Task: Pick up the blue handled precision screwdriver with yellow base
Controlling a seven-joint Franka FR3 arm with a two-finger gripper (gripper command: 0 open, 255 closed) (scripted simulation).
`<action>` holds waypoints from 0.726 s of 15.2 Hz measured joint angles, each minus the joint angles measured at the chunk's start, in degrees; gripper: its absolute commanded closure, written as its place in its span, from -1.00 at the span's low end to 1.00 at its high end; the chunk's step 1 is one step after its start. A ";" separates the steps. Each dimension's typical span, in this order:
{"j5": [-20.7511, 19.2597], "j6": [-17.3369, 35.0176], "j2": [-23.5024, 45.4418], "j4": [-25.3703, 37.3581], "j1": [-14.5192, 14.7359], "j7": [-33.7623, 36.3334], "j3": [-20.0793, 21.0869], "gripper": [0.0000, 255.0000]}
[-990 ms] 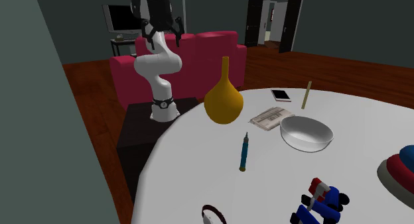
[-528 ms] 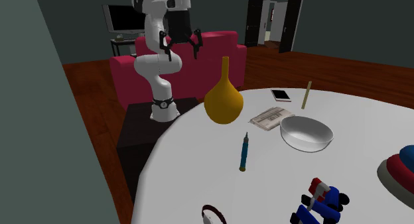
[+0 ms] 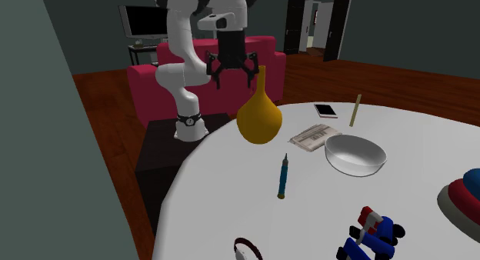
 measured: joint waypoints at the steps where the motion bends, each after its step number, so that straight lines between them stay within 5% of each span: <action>1: -0.26 0.82 2.02 1.29 -0.16 2.21 1.08 -1.00; 11: -8.87 7.04 25.28 17.44 -1.06 22.65 6.71 -1.00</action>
